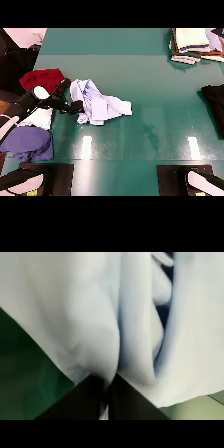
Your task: Fold the shirts.
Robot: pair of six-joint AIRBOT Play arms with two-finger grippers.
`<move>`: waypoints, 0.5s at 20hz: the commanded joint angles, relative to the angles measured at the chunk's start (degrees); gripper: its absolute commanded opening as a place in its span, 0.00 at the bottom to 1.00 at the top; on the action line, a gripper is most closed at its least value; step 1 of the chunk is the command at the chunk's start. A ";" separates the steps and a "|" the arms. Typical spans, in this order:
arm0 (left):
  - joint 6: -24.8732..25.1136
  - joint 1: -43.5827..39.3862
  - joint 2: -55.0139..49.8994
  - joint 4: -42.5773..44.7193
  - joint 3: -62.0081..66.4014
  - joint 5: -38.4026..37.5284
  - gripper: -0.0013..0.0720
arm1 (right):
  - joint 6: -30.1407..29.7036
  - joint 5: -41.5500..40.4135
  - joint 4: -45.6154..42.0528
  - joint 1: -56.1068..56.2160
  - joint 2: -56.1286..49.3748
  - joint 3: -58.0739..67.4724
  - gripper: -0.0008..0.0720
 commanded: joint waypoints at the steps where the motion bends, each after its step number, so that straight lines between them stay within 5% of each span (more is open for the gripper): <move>1: 1.81 0.00 0.61 0.31 2.75 -0.52 0.06 | 0.02 0.50 0.00 -0.02 -0.04 -0.02 0.04; 5: 2.23 0.00 5.97 13.68 14.91 -11.98 0.06 | 0.04 3.93 0.17 0.15 -1.16 -5.27 0.05; 6: 2.91 0.00 6.80 16.79 17.97 -14.91 0.06 | 0.07 4.24 0.26 0.37 -1.60 -9.18 0.16; 8: 2.89 0.00 8.31 20.31 22.21 -18.38 0.06 | 0.07 3.39 0.22 2.19 -3.52 -18.18 0.62; 10: 2.86 0.00 8.70 20.44 23.89 -19.04 0.06 | 0.02 0.61 0.28 5.75 -7.34 -27.43 0.66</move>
